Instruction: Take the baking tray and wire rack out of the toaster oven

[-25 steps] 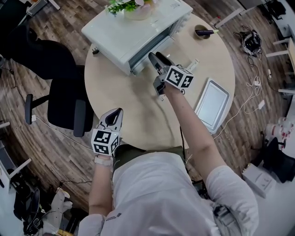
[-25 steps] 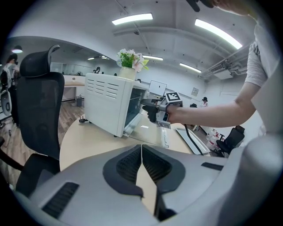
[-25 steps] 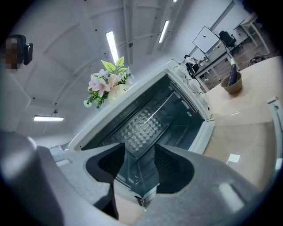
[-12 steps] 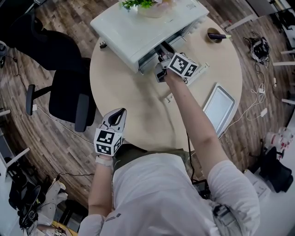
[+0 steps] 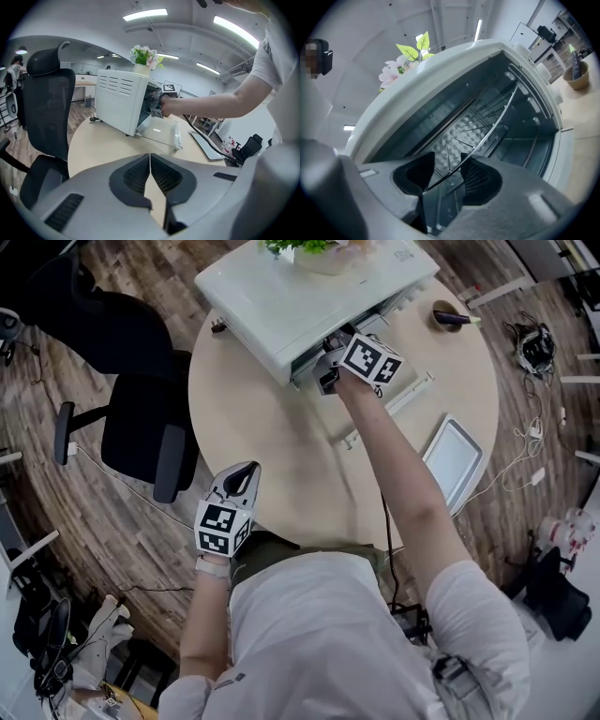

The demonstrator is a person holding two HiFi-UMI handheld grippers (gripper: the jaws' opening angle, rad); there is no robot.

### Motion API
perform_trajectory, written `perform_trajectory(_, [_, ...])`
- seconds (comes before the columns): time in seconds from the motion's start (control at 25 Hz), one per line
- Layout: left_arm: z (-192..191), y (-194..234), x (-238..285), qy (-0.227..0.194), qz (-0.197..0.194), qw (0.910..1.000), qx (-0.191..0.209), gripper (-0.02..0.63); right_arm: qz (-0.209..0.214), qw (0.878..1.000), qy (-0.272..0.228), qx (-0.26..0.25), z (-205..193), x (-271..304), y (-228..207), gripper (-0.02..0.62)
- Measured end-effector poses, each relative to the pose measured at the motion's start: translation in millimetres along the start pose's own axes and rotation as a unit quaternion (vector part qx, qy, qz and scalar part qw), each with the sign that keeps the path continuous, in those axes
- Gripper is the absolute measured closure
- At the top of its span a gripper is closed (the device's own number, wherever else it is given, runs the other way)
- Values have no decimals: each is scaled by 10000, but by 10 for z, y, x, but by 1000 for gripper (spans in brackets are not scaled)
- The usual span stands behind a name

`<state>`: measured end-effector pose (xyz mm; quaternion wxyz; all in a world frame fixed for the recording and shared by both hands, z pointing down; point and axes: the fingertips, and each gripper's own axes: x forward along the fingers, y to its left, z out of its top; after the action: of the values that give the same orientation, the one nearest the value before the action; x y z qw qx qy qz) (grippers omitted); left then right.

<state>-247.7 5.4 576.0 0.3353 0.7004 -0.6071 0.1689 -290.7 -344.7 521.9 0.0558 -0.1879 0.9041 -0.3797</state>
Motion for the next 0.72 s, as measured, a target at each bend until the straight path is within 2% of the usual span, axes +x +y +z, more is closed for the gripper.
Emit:
perform_trajectory(0.16, [-25, 16, -10, 15, 8, 10000, -32, 609, -96, 9998, -56, 179, 21, 22, -38, 483])
perform_trajectory(0.72, [-60, -134, -19, 2, 19, 10000, -67, 609, 32, 9986, -37, 523, -5, -261, -56, 525])
